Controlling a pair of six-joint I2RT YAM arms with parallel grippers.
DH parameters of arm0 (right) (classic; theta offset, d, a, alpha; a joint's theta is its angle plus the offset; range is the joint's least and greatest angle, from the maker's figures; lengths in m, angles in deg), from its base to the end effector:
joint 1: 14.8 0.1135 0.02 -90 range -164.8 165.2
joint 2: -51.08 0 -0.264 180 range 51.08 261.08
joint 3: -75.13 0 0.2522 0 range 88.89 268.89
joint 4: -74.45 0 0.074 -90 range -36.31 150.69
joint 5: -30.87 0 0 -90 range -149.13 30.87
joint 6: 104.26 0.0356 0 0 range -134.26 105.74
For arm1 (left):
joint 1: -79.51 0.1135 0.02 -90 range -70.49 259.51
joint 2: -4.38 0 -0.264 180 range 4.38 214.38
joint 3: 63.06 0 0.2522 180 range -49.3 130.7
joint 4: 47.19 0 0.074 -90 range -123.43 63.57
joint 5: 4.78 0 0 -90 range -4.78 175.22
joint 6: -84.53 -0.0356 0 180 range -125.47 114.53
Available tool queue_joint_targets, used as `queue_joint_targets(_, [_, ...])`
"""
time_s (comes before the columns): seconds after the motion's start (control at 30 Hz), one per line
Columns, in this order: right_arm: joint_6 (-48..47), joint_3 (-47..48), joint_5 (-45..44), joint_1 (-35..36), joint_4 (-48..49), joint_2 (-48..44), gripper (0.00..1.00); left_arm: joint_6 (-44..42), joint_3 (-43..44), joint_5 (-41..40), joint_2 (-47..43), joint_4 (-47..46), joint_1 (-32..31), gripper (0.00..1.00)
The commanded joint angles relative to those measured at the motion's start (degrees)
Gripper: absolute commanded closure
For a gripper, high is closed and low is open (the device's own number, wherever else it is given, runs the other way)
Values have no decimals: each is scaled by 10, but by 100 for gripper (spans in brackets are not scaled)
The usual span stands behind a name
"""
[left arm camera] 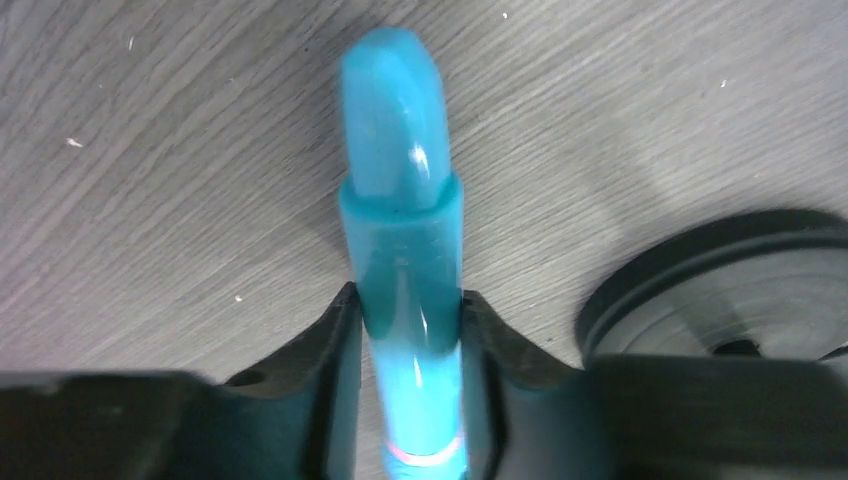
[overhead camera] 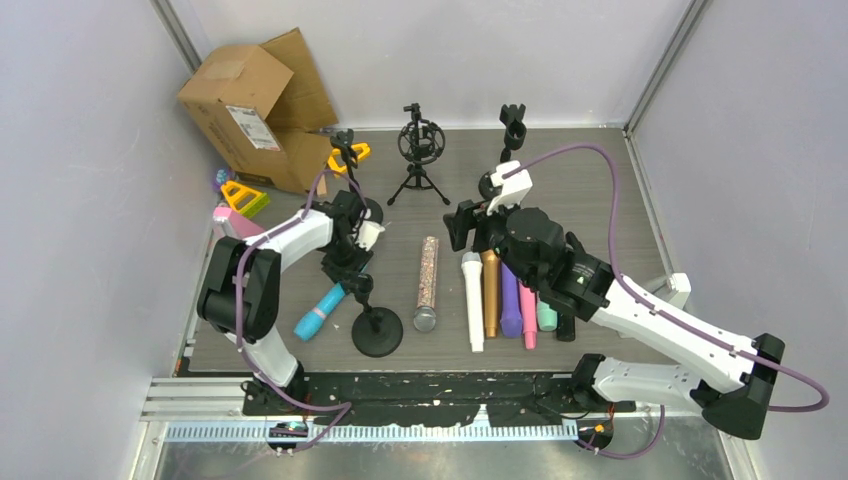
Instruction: Attach the microphones to the stand
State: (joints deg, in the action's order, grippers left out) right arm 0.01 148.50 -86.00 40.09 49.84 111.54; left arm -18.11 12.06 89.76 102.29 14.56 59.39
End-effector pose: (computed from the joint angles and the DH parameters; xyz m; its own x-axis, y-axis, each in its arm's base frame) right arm 0.1508 0.1864 0.3781 -0.2302 0.0549 -0.9716 -0.4318 0.8890 0.1525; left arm 0.2800 -0.1056 0.1683 -0.8355 0.5384 -0.1101 0.5460 0.8359 -0.0561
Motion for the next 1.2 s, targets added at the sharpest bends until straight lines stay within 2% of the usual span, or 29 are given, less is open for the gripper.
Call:
queue_joint_targets(0.0, [-16,-10,-2,-5,45,-33,26,-4,10,16,0,19,-4,81])
queue_joint_targets(0.1, [-21,-17,2,-8,50,-41,26,-3,7,50,-19,39,-3,100])
queue_joint_targets(0.23, [-27,-20,9,-13,54,-49,26,-14,34,85,-94,91,7,100])
queue_joint_targets(0.37, [-31,-13,21,-17,64,-49,26,-37,113,105,-180,167,23,100])
queue_joint_targets(0.5, [-26,-2,35,-17,66,-40,26,-32,151,148,-223,217,33,100])
queue_joint_targets(0.63, [-18,-3,42,-17,64,-40,26,-18,120,185,-237,213,33,99])
queue_joint_targets(0.87, [-22,-7,42,-17,61,-44,26,-37,160,160,-245,233,33,96])
queue_joint_targets(1.17, [-23,-9,38,-17,49,-46,27,-40,168,162,-249,240,33,95])
